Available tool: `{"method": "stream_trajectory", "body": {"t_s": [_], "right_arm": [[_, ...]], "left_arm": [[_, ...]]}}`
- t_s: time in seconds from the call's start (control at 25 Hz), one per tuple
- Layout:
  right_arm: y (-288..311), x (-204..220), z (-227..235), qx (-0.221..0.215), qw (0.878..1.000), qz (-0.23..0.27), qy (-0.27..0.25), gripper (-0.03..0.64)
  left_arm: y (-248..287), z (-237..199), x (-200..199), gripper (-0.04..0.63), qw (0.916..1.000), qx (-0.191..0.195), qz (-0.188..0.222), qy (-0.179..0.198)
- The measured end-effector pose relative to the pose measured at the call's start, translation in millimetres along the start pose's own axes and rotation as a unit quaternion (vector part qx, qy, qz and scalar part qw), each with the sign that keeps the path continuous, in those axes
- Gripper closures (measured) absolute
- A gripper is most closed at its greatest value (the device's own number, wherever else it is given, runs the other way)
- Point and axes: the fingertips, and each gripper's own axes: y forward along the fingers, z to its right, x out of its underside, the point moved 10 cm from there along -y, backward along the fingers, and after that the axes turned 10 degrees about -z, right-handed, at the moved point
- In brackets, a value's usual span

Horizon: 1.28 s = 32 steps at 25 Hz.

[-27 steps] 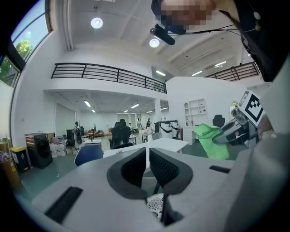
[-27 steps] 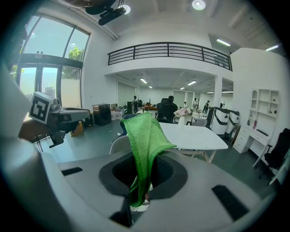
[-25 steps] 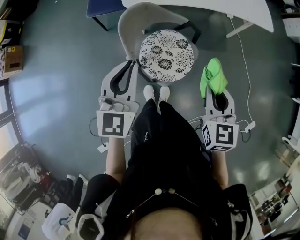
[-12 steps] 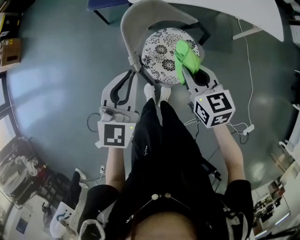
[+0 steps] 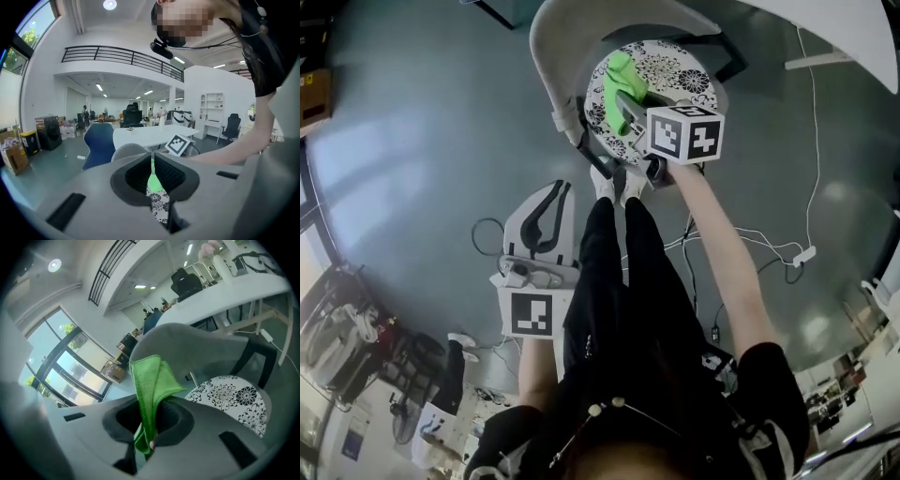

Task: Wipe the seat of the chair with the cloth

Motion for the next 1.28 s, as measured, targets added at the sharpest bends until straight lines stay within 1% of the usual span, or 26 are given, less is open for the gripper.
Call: {"method": "stream_trajectory", "body": {"t_s": [0.16, 0.32, 0.52, 0.64, 0.72, 0.8, 0.96, 1.28], "right_arm": [[68, -3, 40, -0.007, 0.998, -0.031, 0.047, 0.571], [120, 2, 75, -0.007, 0.995, -0.067, 0.069, 0.571], [165, 21, 117, 0.018, 0.991, -0.092, 0.096, 0.571], [184, 28, 129, 0.008, 0.989, -0.093, 0.111, 0.571], [193, 28, 133, -0.002, 0.99, -0.088, 0.114, 0.571], [195, 26, 137, 0.002, 0.99, -0.087, 0.113, 0.571], [187, 18, 144, 0.03, 0.991, -0.09, 0.099, 0.571], [152, 18, 179, 0.073, 0.988, -0.085, 0.111, 0.571]], "left_arm": [[13, -1, 25, 0.571, 0.9997, 0.006, -0.019, -0.011], [22, -4, 50, 0.571, 0.9988, 0.009, -0.046, -0.016], [28, -8, 76, 0.571, 0.9968, 0.01, -0.074, -0.029], [26, -8, 84, 0.571, 0.9958, 0.013, -0.084, -0.034], [26, -8, 87, 0.569, 0.9953, 0.016, -0.089, -0.034], [26, -8, 88, 0.571, 0.9952, 0.015, -0.091, -0.034], [25, -10, 86, 0.571, 0.9954, 0.014, -0.088, -0.035], [30, -9, 83, 0.571, 0.9959, 0.023, -0.082, -0.03]]}}
